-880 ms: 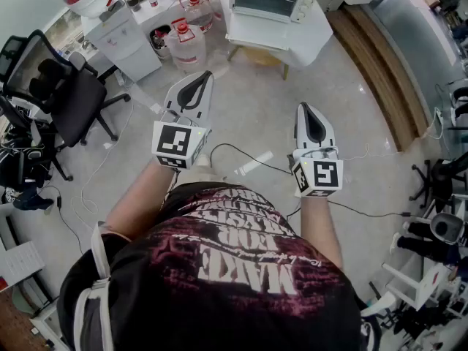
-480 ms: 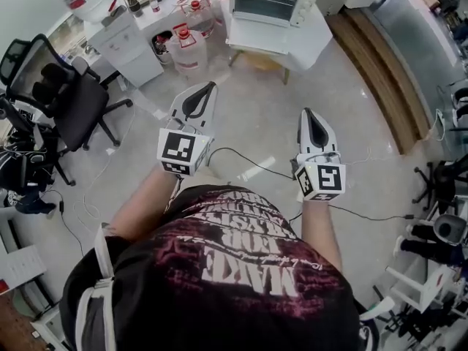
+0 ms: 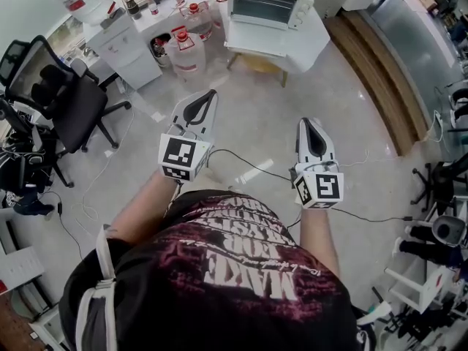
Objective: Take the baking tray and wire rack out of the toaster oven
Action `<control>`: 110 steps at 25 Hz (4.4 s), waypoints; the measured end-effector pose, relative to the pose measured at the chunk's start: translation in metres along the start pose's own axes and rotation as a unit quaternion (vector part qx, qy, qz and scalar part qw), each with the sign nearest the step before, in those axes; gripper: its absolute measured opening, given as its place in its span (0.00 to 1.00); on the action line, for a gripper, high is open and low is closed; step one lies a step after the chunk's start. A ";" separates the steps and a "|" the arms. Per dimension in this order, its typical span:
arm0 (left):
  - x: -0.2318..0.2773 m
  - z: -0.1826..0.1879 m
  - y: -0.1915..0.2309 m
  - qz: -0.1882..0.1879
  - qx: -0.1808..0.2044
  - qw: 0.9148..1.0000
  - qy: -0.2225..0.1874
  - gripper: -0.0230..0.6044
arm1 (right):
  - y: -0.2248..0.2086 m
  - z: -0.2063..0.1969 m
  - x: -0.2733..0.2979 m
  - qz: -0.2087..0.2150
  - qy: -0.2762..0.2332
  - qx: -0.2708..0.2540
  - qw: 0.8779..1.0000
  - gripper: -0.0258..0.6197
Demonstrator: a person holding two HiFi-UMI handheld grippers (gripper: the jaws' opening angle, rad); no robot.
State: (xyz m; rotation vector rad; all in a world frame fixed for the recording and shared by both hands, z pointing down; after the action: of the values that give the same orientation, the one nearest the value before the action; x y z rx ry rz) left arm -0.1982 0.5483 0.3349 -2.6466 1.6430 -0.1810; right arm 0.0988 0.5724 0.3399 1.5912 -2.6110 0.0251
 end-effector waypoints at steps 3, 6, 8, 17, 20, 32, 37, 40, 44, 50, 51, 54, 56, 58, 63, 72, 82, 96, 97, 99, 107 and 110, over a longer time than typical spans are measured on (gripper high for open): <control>-0.004 0.002 -0.001 -0.002 0.005 1.000 -0.002 0.05 | -0.003 -0.001 0.001 -0.003 0.000 0.008 1.000 0.04; -0.011 0.002 0.002 -0.001 0.007 1.000 0.000 0.05 | -0.001 -0.004 0.003 -0.003 0.000 0.017 1.000 0.04; -0.016 0.001 0.006 0.003 0.010 1.000 0.004 0.05 | 0.003 -0.005 0.007 -0.001 -0.001 0.016 1.000 0.04; 0.005 -0.011 0.043 0.019 0.004 1.000 0.006 0.05 | 0.014 -0.011 0.041 -0.006 -0.001 0.019 1.000 0.04; 0.024 -0.009 0.056 0.011 0.011 1.000 0.000 0.05 | 0.013 -0.009 0.060 -0.016 -0.003 0.027 0.999 0.04; 0.093 0.001 0.119 -0.021 0.005 1.000 -0.023 0.05 | 0.015 0.008 0.138 -0.029 0.012 0.006 0.999 0.04; 0.113 -0.005 0.137 -0.023 0.000 1.000 -0.017 0.05 | 0.012 0.008 0.167 -0.033 0.018 0.010 0.999 0.04; 0.122 -0.007 0.150 -0.031 -0.001 0.999 -0.016 0.05 | 0.015 0.011 0.185 -0.034 0.020 0.008 0.999 0.04; 0.135 -0.011 0.163 -0.042 -0.006 0.999 -0.013 0.05 | 0.016 0.013 0.204 -0.039 0.023 0.004 0.999 0.04; 0.151 -0.017 0.174 -0.067 0.001 0.998 -0.007 0.05 | 0.020 0.015 0.215 -0.062 0.022 0.001 0.998 0.04; 0.153 -0.016 0.178 -0.068 -0.001 0.998 -0.009 0.05 | 0.022 0.014 0.216 -0.064 0.023 0.000 0.998 0.04; 0.153 -0.013 0.186 -0.065 -0.017 0.998 -0.013 0.05 | 0.026 0.014 0.214 -0.067 0.028 -0.003 0.997 0.04; 0.154 -0.012 0.187 -0.065 -0.020 0.998 -0.016 0.05 | 0.024 0.016 0.212 -0.069 0.027 -0.004 0.997 0.04; 0.159 -0.013 0.187 -0.065 -0.020 0.998 -0.016 0.05 | 0.021 0.018 0.212 -0.072 0.026 -0.005 0.997 0.04; 0.169 -0.017 0.183 -0.056 -0.027 0.998 -0.006 0.05 | 0.003 0.011 0.219 -0.068 0.034 0.008 0.997 0.04; 0.199 -0.013 0.185 -0.022 -0.026 0.999 0.007 0.05 | -0.027 0.005 0.258 -0.026 0.032 0.016 0.999 0.04; 0.240 -0.022 0.189 -0.012 -0.033 0.999 0.031 0.05 | -0.064 -0.007 0.302 -0.002 0.040 0.027 0.999 0.04; 0.296 -0.009 0.192 -0.006 -0.030 1.000 0.007 0.05 | -0.106 -0.005 0.339 0.004 0.038 0.030 0.999 0.04; 0.299 -0.008 0.191 -0.010 -0.030 1.000 0.005 0.05 | -0.109 -0.006 0.340 0.004 0.039 0.031 0.999 0.04; 0.304 -0.006 0.189 -0.016 -0.025 1.000 0.002 0.05 | -0.113 -0.006 0.343 0.004 0.041 0.033 0.999 0.04; 0.326 0.002 0.188 0.004 -0.021 1.000 0.012 0.05 | -0.134 0.000 0.361 0.025 0.038 0.035 0.998 0.04; 0.335 0.007 0.185 0.010 -0.022 1.000 0.007 0.05 | -0.147 0.001 0.366 0.034 0.038 0.034 0.998 0.04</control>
State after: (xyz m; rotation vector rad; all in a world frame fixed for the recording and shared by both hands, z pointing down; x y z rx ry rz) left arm -0.2154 0.1658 0.3423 -2.6655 1.6948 -0.1649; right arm 0.0621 0.1807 0.3641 1.4914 -2.6311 0.1768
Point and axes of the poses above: the fingertips, and each gripper's own axes: x forward along the fingers, y to its left, z out of its top, the point moved 10 cm from there along -x, backward along the fingers
